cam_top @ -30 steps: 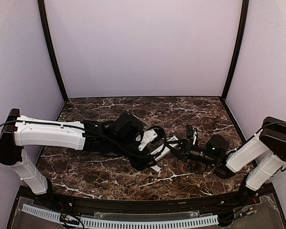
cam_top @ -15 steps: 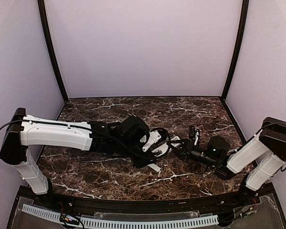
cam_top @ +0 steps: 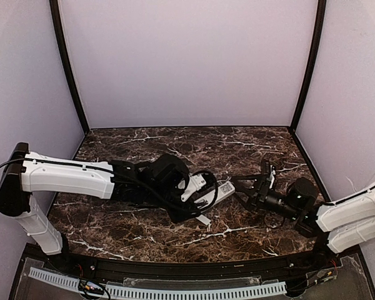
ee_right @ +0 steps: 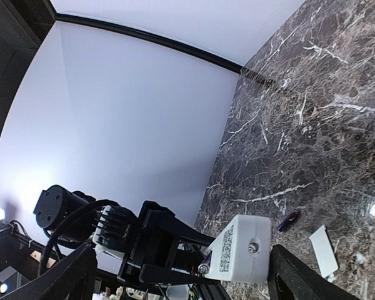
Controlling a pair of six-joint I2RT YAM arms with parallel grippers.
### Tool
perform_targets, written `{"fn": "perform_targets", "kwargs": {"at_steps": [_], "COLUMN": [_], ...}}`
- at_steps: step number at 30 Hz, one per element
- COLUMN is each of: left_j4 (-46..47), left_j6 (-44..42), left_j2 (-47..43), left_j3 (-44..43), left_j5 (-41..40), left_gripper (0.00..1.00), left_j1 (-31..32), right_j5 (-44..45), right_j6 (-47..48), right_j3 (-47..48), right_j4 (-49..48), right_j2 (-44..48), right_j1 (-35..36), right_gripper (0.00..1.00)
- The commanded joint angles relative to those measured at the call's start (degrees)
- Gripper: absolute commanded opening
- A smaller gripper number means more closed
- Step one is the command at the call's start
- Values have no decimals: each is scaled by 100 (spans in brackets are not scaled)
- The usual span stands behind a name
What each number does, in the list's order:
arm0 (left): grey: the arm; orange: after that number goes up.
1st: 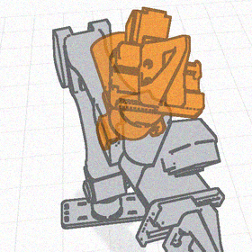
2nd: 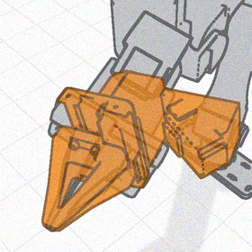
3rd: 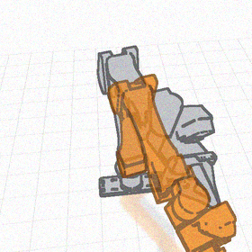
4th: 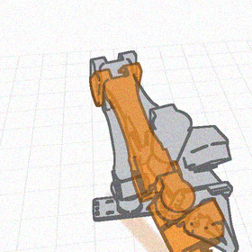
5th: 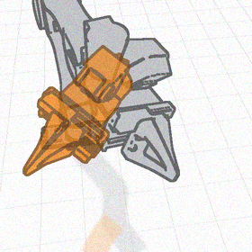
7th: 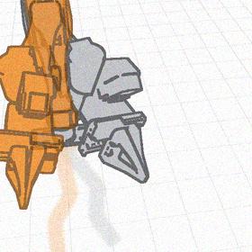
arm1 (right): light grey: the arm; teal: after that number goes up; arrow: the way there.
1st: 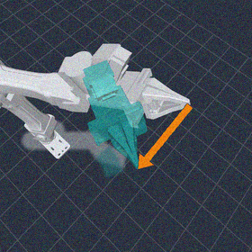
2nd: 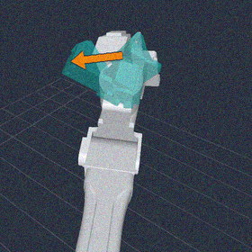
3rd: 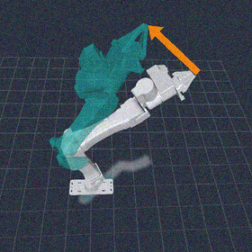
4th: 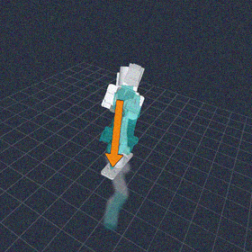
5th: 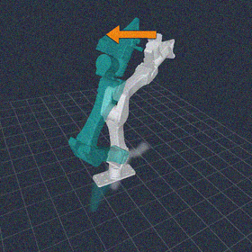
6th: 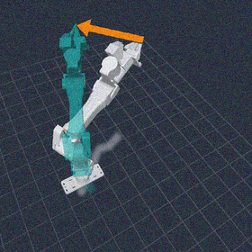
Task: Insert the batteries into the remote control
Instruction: Pass from the right arm to the left, then place the remote control without the battery cover at the center of the board.
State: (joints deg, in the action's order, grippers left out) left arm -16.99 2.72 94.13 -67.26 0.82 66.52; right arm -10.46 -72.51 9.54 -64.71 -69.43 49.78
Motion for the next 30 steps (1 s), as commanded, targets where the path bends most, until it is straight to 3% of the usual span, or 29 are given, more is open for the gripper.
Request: {"fn": "perform_targets", "kwargs": {"at_steps": [1,4,8,12,19,30], "left_j4": [-304,-268,-151,-49,-111,-146], "left_j6": [-193,-234,-411,-619,-1031,-1414], "left_j2": [-223,-172,-28,180,533,1033], "left_j3": [470,621,686,759,717,561], "left_j5": [392,456,745,943,986,949], "left_gripper": [9,9,9,9,10,12], "left_j1": [-8,-8,-8,-8,1,27], "right_j5": [467,566,441,81,-611,-876], "right_j6": [579,869,935,1075,1791,1890], "right_j3": [-179,-112,-229,-275,245,142], "right_j4": [1978,3304,4091,4136,4182,3728], "right_j2": [1322,2182,2761,2632,1528,1133], "right_j1": [-302,-416,-547,-592,-585,-594], "right_gripper": [93,93,90,88,84,78]}}
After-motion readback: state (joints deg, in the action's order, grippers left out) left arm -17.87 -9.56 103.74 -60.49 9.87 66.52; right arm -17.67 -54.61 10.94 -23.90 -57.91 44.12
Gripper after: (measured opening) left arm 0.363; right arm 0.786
